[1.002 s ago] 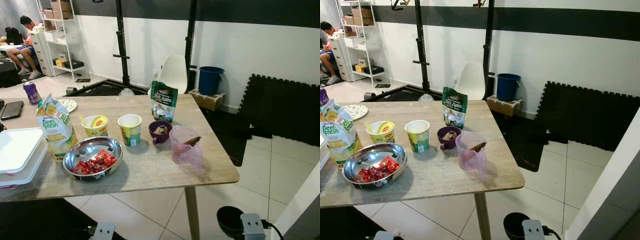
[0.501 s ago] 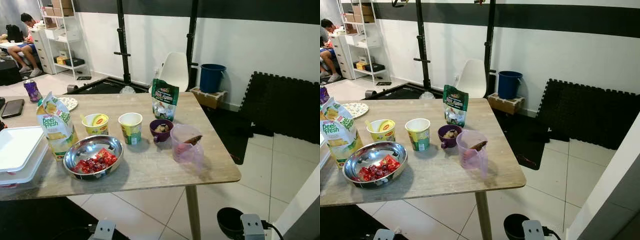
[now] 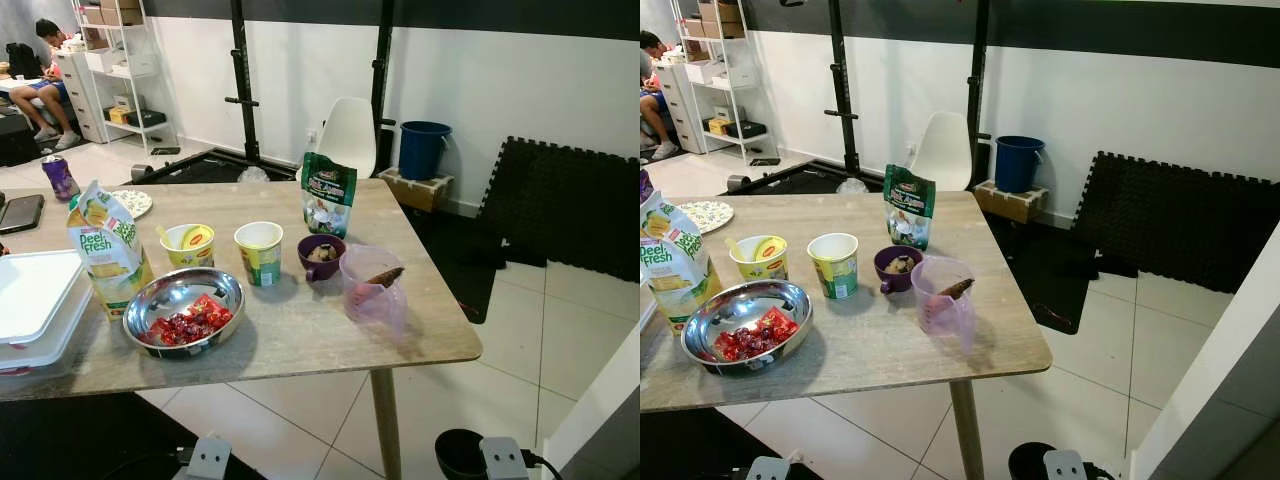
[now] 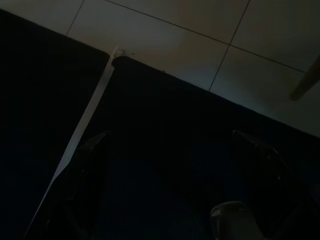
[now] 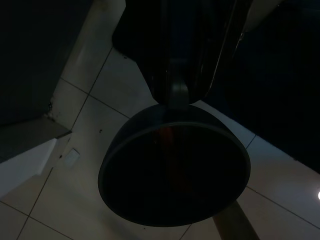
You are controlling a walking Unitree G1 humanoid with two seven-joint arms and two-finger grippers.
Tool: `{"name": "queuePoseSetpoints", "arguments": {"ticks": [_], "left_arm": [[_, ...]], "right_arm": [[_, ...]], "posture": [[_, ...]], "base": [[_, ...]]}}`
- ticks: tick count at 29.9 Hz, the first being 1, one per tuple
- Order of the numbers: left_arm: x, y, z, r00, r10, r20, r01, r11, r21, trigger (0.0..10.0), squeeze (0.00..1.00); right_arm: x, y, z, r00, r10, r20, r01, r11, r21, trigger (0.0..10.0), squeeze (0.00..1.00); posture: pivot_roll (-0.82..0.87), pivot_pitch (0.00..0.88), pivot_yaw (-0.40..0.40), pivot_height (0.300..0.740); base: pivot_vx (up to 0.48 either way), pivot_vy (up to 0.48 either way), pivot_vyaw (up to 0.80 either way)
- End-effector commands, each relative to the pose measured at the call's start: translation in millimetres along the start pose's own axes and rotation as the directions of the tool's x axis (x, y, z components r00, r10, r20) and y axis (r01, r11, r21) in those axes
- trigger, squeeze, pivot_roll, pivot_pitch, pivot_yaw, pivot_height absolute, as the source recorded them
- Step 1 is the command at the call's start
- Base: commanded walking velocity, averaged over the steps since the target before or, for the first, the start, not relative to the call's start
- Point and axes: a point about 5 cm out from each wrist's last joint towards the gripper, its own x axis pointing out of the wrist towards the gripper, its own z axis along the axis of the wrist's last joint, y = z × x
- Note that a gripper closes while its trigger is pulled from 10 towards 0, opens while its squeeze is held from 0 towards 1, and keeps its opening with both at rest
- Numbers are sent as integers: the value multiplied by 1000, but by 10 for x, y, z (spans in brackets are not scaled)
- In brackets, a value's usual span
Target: Restocking fridge
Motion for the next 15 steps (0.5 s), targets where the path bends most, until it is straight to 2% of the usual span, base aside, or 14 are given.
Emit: {"name": "queuePoseSetpoints", "arguments": {"ticks": [1, 7, 15], "left_arm": [[-2, -22, -20, 1000, -3, -14, 2, 1000, -8, 10000, 0], [0, -23, -20, 1000, -1, -15, 1, 1000, -10, 10000, 0], [39, 19, 96, 1000, 8, 4, -8, 1000, -9, 10000, 0]], "right_arm": [[-18, -10, -66, 1000, -6, -29, 7, 1000, 2, 10000, 0], [-18, -5, -71, 999, -3, -34, 3, 1000, -2, 10000, 0], [28, 8, 64, 1000, -8, 10, 8, 1000, 17, 10000, 0]], "posture": [[-18, 100, -19, 740], [-15, 92, -20, 740], [-8, 69, -12, 740]], "base": [[0, 0, 0], [0, 0, 0], [0, 0, 0]]}}
